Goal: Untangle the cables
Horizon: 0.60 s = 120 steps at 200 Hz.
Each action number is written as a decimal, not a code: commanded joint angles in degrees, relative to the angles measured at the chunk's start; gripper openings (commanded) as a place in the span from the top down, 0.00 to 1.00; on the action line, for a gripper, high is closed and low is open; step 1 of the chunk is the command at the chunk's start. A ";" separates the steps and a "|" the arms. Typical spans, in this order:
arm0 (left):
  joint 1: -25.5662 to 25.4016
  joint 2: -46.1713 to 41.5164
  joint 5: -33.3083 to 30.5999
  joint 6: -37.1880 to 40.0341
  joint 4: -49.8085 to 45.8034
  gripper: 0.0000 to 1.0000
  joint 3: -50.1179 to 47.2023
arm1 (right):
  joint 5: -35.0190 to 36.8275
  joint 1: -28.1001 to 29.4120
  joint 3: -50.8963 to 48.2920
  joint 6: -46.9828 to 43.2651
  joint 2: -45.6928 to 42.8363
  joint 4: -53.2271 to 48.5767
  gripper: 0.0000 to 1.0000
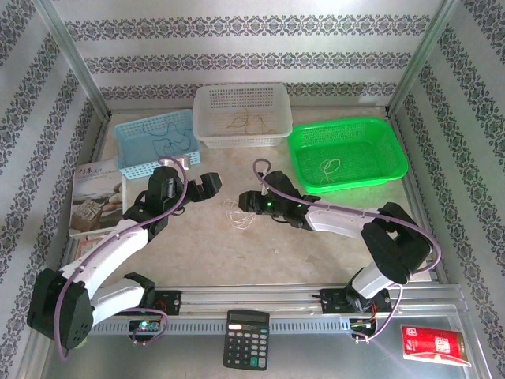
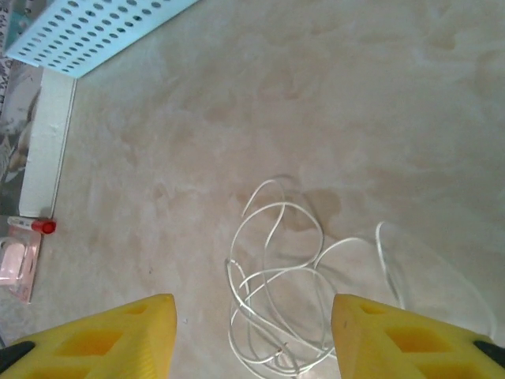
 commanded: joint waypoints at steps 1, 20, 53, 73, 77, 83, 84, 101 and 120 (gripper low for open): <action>0.68 -0.76 1.51 -0.12 -1.89 0.00 -0.38 | 3.61 0.89 -1.22 1.45 -0.33 2.86 0.46; 0.65 -0.75 1.91 -0.10 -1.54 0.00 -0.28 | 3.23 1.44 -1.18 2.02 0.66 3.82 0.48; 0.62 -1.00 2.10 -0.16 -1.25 0.00 -0.35 | 3.45 2.37 -1.05 2.38 2.08 4.17 0.49; 0.69 -1.20 2.08 0.00 -0.97 0.00 -0.53 | 3.41 2.82 -1.55 2.77 2.79 4.51 0.49; 0.68 -1.19 2.05 0.03 -0.86 0.00 -0.51 | 3.48 2.91 -1.72 2.76 2.86 4.59 0.49; 0.67 -1.20 2.01 0.08 -0.83 0.00 -0.55 | 3.61 3.05 -1.91 2.78 2.86 4.55 0.49; 0.68 -1.19 1.98 0.08 -0.82 0.00 -0.59 | 3.69 3.07 -1.96 2.84 2.84 4.54 0.49; 0.63 -1.27 2.04 -0.03 -0.54 0.00 -0.69 | 3.85 3.36 -2.66 3.14 2.84 4.90 0.49; 0.65 -1.20 1.91 -0.02 -0.12 0.00 -0.88 | 3.91 3.45 -3.18 3.34 2.95 5.11 0.50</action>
